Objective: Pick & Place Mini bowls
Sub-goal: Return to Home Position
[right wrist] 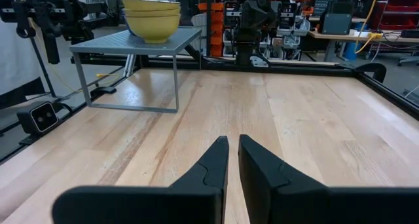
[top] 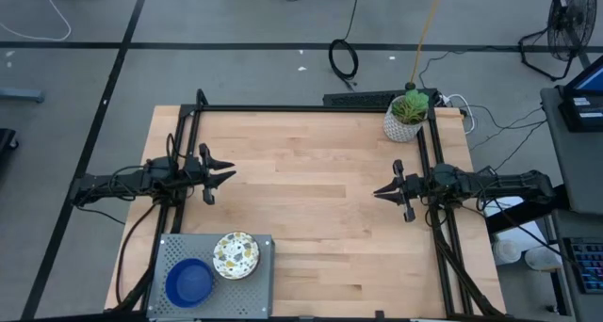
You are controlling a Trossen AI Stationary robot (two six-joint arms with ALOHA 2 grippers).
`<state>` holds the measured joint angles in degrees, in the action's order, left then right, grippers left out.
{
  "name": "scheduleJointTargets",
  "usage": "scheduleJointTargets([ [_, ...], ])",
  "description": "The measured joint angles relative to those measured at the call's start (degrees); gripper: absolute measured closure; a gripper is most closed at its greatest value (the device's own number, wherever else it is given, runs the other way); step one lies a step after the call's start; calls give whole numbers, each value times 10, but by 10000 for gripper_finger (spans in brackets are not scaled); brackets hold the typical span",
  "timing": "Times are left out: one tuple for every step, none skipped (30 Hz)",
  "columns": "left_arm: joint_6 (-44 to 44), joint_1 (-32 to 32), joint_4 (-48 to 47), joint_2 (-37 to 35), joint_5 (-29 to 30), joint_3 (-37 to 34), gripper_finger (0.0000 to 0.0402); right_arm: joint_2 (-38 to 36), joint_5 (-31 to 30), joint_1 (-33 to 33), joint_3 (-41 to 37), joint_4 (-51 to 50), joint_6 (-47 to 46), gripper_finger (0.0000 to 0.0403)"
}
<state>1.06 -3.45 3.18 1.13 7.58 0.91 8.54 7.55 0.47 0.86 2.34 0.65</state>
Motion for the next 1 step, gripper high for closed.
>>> scheduleJointTargets([
  [0,0,0,0,0,0,289,0,0,0,0,0,0,379],
])
